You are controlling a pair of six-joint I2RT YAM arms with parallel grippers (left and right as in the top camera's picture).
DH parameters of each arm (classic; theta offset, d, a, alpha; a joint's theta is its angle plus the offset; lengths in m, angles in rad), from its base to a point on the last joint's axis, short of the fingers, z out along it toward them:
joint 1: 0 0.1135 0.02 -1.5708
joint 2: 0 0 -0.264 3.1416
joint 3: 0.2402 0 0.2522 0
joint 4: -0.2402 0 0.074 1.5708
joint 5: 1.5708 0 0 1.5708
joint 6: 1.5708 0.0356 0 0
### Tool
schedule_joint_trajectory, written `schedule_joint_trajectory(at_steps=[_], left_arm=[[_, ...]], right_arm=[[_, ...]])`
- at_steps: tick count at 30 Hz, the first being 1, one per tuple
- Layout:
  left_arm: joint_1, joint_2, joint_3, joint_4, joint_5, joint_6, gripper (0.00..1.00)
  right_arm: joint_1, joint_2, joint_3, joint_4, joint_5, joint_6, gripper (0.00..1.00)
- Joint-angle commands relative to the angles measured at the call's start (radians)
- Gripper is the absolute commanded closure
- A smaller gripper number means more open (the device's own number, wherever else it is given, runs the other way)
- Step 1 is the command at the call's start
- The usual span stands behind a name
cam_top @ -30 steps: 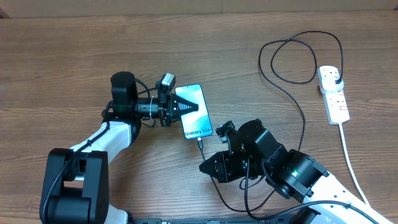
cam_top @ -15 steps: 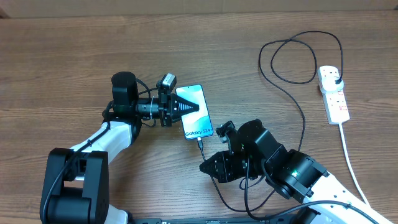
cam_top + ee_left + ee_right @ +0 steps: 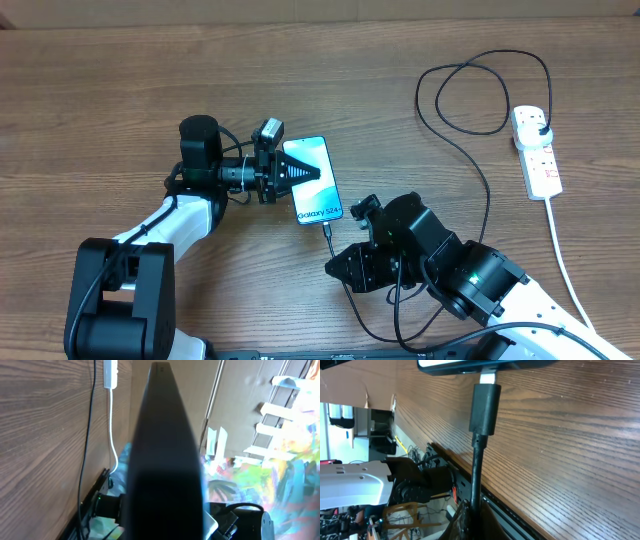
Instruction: Plug charger to phone and switch on socket
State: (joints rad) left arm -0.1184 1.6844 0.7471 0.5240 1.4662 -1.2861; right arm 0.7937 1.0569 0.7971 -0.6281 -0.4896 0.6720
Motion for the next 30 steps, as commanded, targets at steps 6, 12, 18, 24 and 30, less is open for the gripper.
schedule_joint_trajectory(at_steps=[6, 12, 18, 24, 30], left_arm=[[-0.006, -0.004, 0.028, 0.008, 0.004, 0.097, 0.96], [-0.006, -0.004, 0.028, 0.008, -0.004, 0.097, 0.96], [-0.006, -0.004, 0.028, 0.008, -0.035, 0.097, 0.96], [-0.006, -0.004, 0.028, 0.008, -0.031, 0.096, 0.96], [-0.006, -0.004, 0.028, 0.008, 0.001, 0.096, 0.96]], right_arm=[[0.006, -0.001, -0.001, -0.011, -0.008, -0.018, 0.96], [0.006, -0.001, -0.001, -0.008, -0.03, -0.018, 0.96], [0.006, -0.001, -0.001, -0.008, -0.046, -0.018, 0.96], [0.006, -0.001, -0.001, -0.008, -0.038, -0.018, 0.96], [0.006, 0.0, -0.001, -0.008, -0.023, -0.018, 0.96]])
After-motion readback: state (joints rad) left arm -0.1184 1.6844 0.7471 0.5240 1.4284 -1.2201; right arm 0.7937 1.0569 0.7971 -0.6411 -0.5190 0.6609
